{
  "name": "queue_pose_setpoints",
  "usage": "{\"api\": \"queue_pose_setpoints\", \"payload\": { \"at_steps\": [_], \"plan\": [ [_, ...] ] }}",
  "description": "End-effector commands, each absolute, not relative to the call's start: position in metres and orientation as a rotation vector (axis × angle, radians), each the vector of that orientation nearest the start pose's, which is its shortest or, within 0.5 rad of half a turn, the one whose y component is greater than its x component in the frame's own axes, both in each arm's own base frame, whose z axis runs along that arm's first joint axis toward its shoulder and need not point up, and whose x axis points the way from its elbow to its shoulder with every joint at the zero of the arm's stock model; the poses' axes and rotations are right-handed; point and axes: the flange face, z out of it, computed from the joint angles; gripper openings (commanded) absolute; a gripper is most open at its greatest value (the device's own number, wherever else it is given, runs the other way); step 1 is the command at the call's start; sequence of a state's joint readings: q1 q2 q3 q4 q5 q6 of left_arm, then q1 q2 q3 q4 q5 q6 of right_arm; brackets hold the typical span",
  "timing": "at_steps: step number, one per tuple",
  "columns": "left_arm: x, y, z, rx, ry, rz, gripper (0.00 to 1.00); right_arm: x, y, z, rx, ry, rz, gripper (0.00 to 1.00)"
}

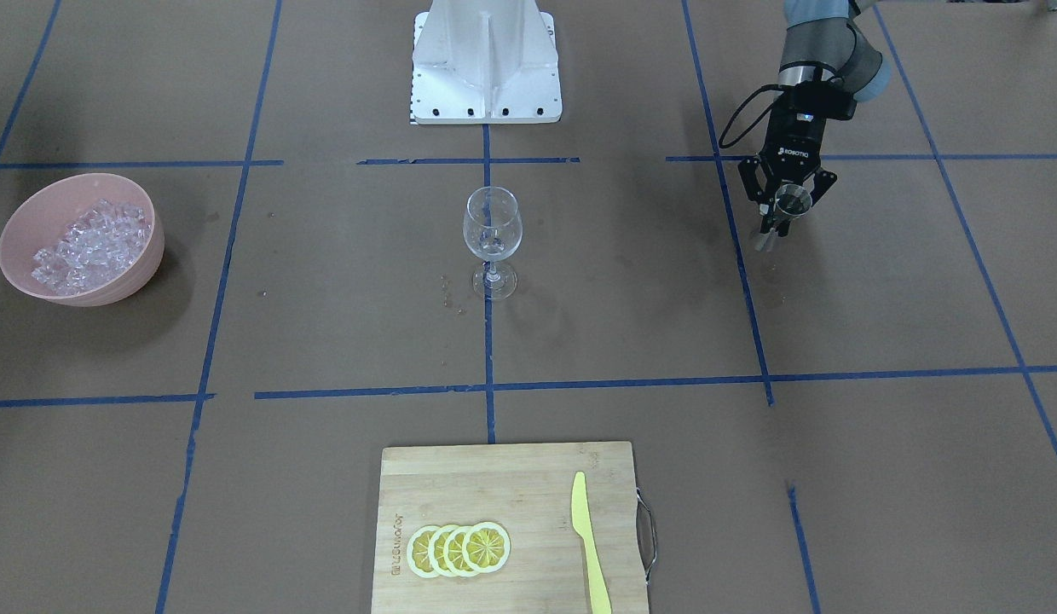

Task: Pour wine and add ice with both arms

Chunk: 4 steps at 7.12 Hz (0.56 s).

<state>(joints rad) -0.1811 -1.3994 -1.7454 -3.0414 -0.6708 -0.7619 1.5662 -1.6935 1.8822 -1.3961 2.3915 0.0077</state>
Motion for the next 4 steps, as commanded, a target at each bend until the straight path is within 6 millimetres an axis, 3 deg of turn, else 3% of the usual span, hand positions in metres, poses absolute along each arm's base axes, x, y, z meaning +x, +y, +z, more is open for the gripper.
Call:
{"api": "queue_pose_setpoints", "payload": {
  "at_steps": [1, 2, 4],
  "plan": [
    [0.324, -0.291, 0.453, 1.367, 0.901, -0.042, 0.0, 0.058, -0.451, 0.538, 0.339, -0.813, -0.147, 1.0],
    [0.317, -0.301, 0.435, 1.405, 0.901, 0.015, 0.0, 0.058, -0.451, 0.54, 0.336, -0.814, -0.146, 1.0],
    [0.338, -0.325, 0.401, 1.449, 0.833, 0.068, 0.0, 0.058, -0.45, 0.541, 0.332, -0.812, -0.143, 1.0]
  ]
}}
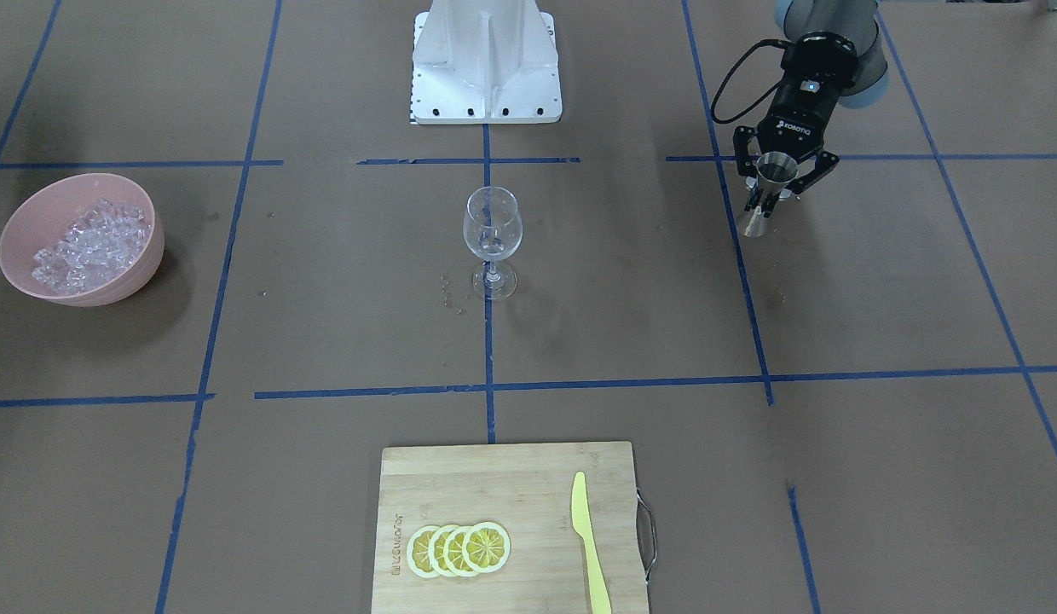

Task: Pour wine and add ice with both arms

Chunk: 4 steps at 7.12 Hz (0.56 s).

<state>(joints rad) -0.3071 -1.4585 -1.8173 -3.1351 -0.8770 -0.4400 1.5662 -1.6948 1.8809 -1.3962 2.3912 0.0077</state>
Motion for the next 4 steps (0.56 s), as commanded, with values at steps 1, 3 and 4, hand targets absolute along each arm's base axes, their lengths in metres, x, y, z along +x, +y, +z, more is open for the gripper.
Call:
{"api": "queue_pose_setpoints", "payload": {
  "at_steps": [1, 3, 4],
  "plan": [
    [0.357, -0.332, 0.378, 1.437, 0.811, 0.083, 0.0, 0.058, -0.448, 0.544, 0.326, -0.812, -0.141, 1.0],
    [0.394, -0.346, 0.326, 1.421, 0.778, 0.101, 0.0, 0.058, -0.445, 0.547, 0.321, -0.813, -0.138, 1.0],
    [0.419, -0.353, 0.295, 1.395, 0.737, 0.133, 0.0, 0.058, -0.444, 0.549, 0.316, -0.813, -0.137, 1.0]
  ]
}}
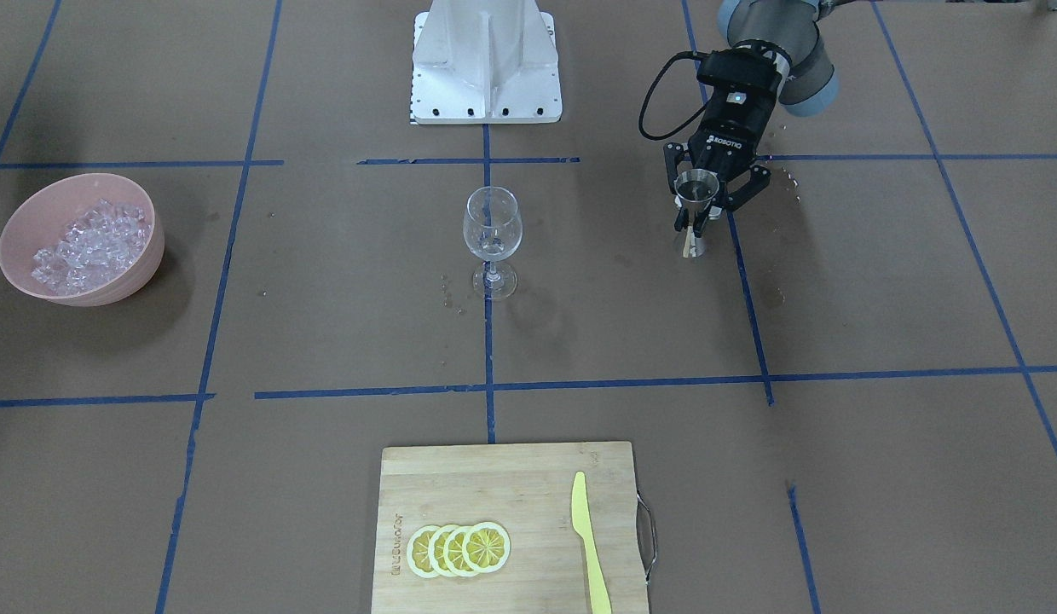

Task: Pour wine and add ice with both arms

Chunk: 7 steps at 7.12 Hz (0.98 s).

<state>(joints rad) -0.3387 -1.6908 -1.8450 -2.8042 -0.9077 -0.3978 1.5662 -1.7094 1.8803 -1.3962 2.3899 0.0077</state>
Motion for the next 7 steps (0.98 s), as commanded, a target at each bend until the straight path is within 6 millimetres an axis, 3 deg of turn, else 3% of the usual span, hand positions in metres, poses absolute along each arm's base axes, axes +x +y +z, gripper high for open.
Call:
{"api": "queue_pose_setpoints", "payload": {
  "at_steps": [1, 4, 7],
  "plan": [
    [0.443, -0.36, 0.256, 1.372, 0.699, 0.159, 0.0, 0.058, -0.443, 0.551, 0.312, -0.813, -0.135, 1.0],
    [0.478, -0.365, 0.205, 1.333, 0.61, 0.238, 0.0, 0.059, -0.442, 0.553, 0.308, -0.813, -0.133, 1.0],
    [0.492, -0.349, 0.195, 1.409, 0.468, 0.339, 0.0, 0.059, -0.443, 0.553, 0.309, -0.812, -0.133, 1.0]
  ]
}}
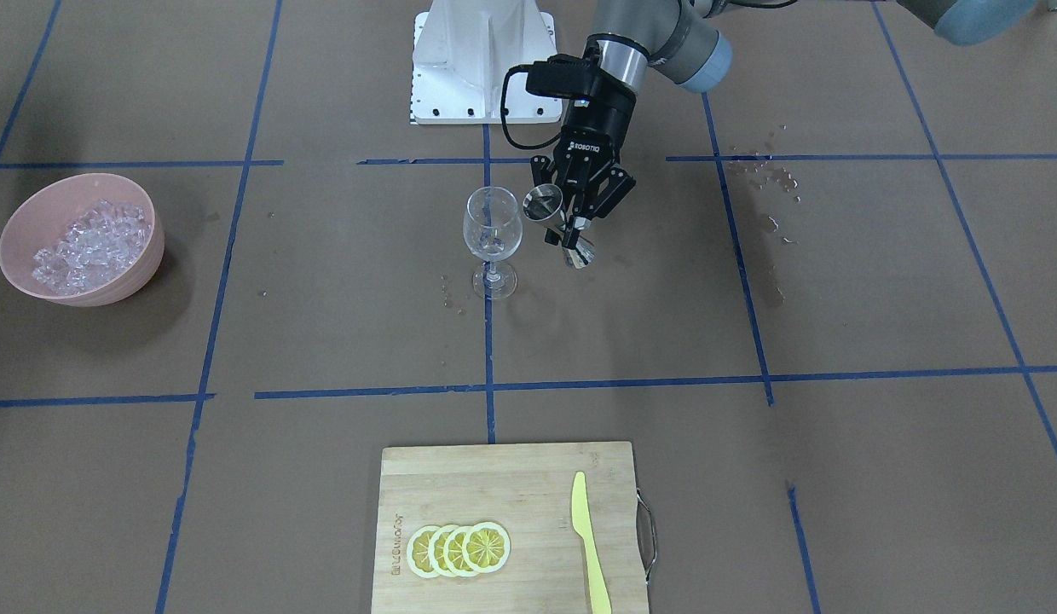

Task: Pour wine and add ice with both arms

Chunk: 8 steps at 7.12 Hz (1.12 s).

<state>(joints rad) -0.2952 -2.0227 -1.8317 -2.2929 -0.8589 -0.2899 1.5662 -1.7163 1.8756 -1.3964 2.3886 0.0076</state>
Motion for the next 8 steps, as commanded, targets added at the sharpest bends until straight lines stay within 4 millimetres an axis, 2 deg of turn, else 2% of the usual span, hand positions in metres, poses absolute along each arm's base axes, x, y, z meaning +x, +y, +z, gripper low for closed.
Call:
{"api": "queue_pose_setpoints", "payload": {
  "at_steps": [1, 6, 8],
  "plan": [
    [0.493, -0.345, 0.193, 1.43, 0.423, 0.367, 0.0, 0.059, -0.442, 0.553, 0.309, -0.811, -0.133, 1.0],
    [0.503, -0.321, 0.194, 1.512, 0.13, 0.544, 0.0, 0.059, -0.442, 0.553, 0.309, -0.811, -0.133, 1.0],
    [0.501, -0.32, 0.186, 1.537, 0.005, 0.621, 0.0, 0.059, -0.442, 0.555, 0.306, -0.811, -0.131, 1.0]
  ]
}}
